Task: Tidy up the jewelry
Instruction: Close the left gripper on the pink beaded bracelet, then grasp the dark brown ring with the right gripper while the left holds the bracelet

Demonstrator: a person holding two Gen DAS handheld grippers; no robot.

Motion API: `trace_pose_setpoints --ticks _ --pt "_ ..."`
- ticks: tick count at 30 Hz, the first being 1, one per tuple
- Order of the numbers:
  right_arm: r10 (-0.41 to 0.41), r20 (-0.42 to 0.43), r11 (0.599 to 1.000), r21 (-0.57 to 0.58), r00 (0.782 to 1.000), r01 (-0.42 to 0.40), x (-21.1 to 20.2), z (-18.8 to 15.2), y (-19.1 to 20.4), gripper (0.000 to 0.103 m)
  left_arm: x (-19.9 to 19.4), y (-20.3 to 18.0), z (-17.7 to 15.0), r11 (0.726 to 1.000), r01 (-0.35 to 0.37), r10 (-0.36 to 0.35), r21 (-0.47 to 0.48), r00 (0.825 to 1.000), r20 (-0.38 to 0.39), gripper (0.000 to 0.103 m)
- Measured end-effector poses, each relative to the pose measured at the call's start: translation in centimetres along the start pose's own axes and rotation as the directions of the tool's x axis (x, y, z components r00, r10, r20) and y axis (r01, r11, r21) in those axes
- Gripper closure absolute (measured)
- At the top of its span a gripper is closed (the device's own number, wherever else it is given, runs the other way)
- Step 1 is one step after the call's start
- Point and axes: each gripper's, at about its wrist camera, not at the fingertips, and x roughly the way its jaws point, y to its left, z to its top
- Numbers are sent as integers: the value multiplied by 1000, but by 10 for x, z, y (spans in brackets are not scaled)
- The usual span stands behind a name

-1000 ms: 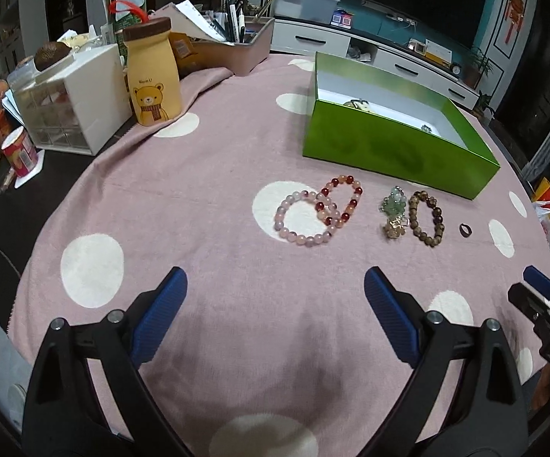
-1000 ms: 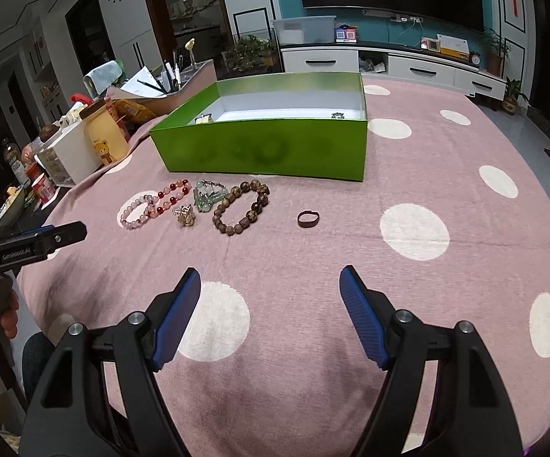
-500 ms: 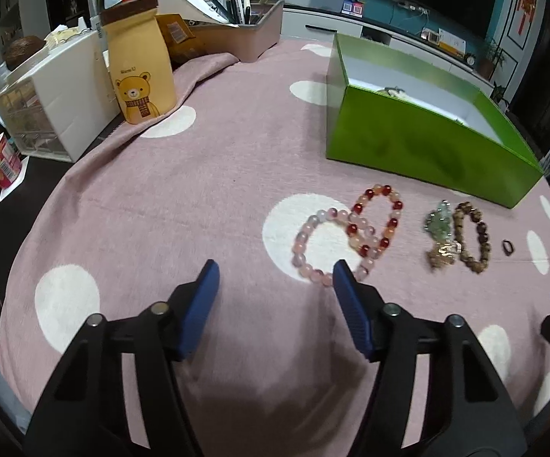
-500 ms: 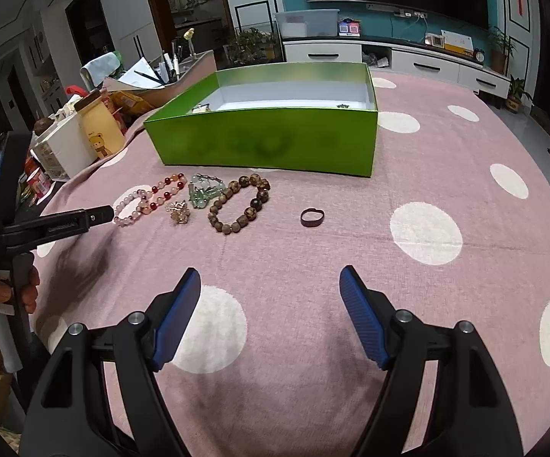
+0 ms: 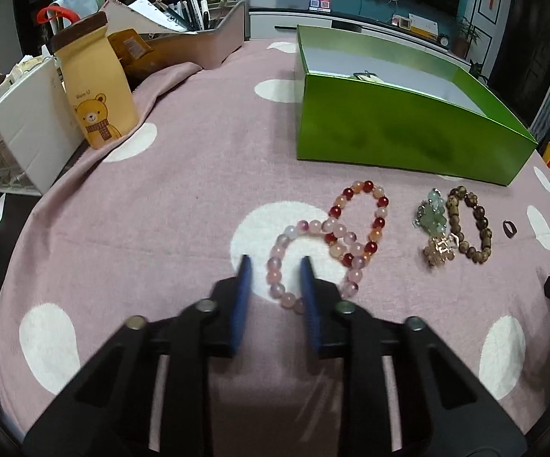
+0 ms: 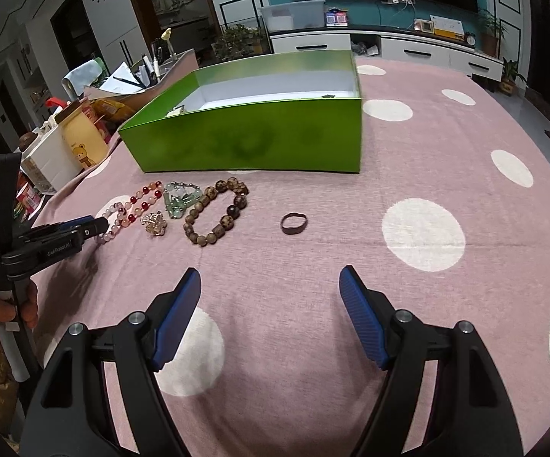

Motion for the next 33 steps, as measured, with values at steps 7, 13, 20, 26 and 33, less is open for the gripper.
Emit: trace_pose_setpoints --ticks 7,13,20,26,33 --pt "2 6 1000 0 1000 -2 4 5 2 32 1 3 0 1000 21 -21 -4 1000 10 95" --pt "-16 -1 1000 21 1000 16 8 6 -6 35 -4 11 1 997 60 -60 -48 998 12 96" --pt "-47 -1 998 40 999 47 15 12 -15 39 -42 4 15 994 102 -97 -38 988 121 96" --pt "-92 -10 996 -10 996 92 34 24 -13 55 -67 -9 27 992 128 -124 -10 976 177 96" --pt "-98 -25 994 -53 995 97 49 30 -7 69 -74 -14 31 990 143 -140 -3 973 181 96"
